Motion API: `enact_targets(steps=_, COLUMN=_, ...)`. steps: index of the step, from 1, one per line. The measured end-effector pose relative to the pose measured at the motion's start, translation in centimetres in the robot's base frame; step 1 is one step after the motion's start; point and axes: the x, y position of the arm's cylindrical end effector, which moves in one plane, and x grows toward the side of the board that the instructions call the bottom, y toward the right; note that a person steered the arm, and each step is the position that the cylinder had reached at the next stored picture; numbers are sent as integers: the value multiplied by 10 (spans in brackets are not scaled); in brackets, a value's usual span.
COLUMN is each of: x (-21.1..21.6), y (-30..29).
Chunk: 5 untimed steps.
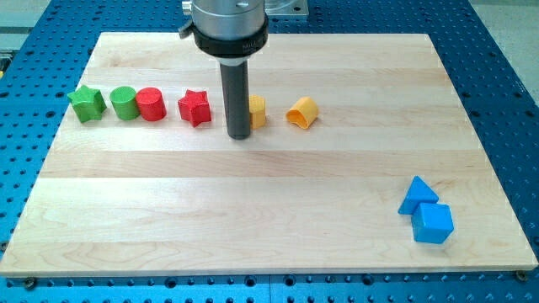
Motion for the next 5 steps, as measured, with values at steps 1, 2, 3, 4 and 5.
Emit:
enact_targets(steps=1, x=11, y=62)
enact_targets(steps=2, x=-7, y=168)
enact_targets(steps=3, x=-56, y=134)
enact_targets(steps=4, x=-63, y=83)
enact_targets(steps=5, x=-51, y=109)
